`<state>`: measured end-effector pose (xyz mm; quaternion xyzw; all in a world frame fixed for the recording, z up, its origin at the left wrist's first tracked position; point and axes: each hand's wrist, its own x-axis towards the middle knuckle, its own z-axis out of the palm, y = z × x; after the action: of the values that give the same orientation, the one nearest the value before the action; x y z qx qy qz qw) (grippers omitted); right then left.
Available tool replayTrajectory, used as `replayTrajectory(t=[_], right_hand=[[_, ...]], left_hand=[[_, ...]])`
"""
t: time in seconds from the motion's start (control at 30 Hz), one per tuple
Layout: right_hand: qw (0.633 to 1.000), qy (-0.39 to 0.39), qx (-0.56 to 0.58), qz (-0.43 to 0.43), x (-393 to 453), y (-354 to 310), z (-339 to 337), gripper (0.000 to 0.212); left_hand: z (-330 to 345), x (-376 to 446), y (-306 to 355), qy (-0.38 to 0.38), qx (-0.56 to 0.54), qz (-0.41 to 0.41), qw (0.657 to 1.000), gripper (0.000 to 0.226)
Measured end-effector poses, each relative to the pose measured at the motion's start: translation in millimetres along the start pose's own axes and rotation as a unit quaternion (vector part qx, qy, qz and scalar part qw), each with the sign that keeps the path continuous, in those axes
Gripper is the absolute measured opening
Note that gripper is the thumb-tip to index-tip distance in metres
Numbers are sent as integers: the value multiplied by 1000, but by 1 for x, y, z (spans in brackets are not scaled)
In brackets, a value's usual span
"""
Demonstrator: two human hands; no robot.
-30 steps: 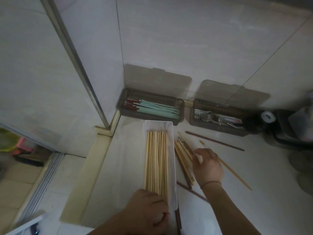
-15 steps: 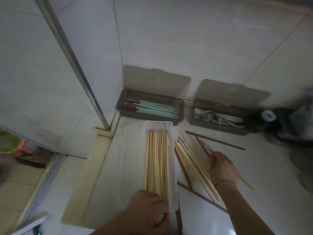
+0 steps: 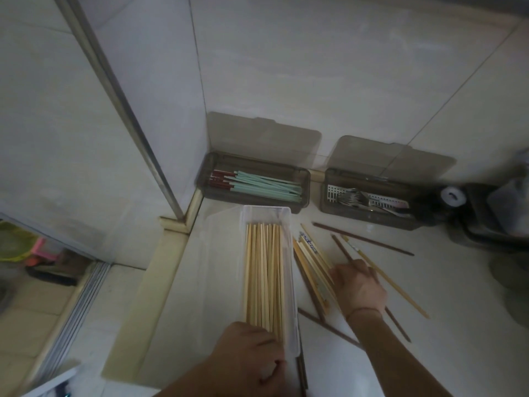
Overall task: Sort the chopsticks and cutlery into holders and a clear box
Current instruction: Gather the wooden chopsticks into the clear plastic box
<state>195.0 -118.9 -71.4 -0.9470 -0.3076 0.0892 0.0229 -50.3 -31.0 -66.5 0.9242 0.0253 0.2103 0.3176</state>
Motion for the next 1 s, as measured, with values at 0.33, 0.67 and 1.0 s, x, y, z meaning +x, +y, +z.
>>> replayTrajectory(t=[0.33,0.67,1.0], right_hand=[[963,117,245,5,-5,-25,-21,11],[921,151,183,-308,-52,-89,-15,13],[921,88,142,-351,-52,-81,1,19]], left_hand=[[2,-1,-1,0,2,-7,1000,15],[-3,1,-2,58,-13,21,998,16],[-1,1,-1,38,-13,-2,999,18]])
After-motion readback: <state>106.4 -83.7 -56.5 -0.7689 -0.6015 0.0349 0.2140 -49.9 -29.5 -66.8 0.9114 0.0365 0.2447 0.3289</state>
